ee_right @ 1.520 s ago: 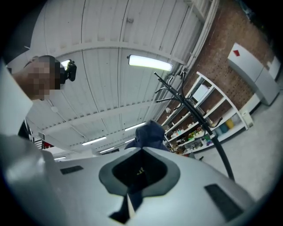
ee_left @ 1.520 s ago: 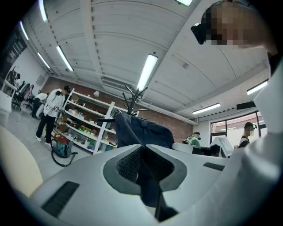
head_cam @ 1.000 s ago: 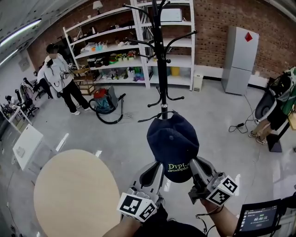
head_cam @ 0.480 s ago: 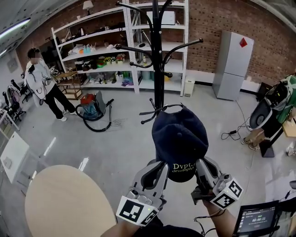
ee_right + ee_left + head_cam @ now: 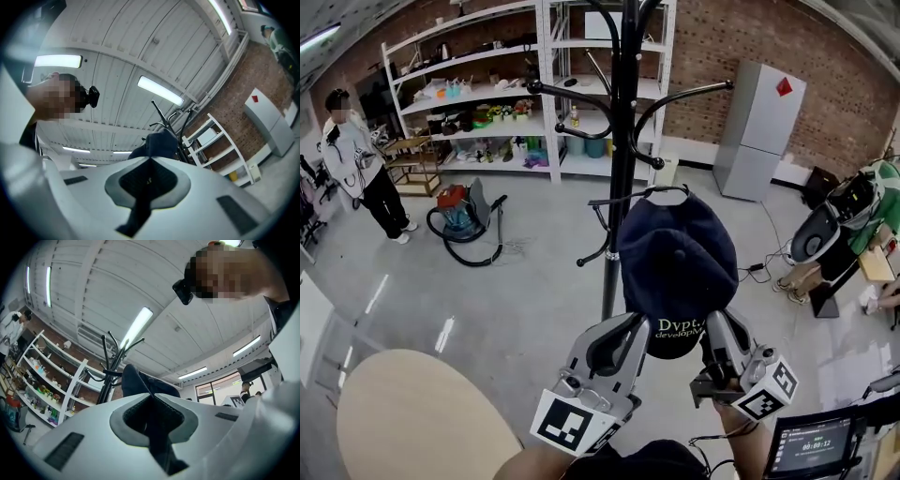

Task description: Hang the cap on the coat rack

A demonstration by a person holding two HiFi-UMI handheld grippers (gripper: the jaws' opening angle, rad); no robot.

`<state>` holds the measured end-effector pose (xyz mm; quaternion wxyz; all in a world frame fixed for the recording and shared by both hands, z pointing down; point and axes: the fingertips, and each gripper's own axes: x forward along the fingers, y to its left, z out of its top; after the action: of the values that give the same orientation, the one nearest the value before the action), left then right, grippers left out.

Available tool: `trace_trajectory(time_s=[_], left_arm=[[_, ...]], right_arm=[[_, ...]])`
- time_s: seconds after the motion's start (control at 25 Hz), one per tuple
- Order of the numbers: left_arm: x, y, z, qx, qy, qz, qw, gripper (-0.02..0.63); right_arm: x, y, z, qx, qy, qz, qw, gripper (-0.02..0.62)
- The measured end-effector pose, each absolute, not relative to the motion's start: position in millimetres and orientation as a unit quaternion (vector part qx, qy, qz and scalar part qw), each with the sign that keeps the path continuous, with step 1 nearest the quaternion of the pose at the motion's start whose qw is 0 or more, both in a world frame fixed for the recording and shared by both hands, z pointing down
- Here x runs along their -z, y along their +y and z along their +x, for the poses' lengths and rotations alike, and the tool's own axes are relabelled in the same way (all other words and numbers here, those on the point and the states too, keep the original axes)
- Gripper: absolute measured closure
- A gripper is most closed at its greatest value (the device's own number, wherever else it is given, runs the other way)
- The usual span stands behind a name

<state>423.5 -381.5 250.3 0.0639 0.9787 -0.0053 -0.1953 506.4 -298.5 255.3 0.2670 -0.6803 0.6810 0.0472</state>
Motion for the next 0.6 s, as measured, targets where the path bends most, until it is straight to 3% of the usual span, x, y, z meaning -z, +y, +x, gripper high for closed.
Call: trace_trajectory(time_s=[0.6], left_arm=[[-242.4,-419.8,474.6,0.202,-0.038,0.978,0.040,0.575]], right_arm=[[-256.2,-341.8,561.6,-0.051,0.700,-0.656,0.280,0.586]])
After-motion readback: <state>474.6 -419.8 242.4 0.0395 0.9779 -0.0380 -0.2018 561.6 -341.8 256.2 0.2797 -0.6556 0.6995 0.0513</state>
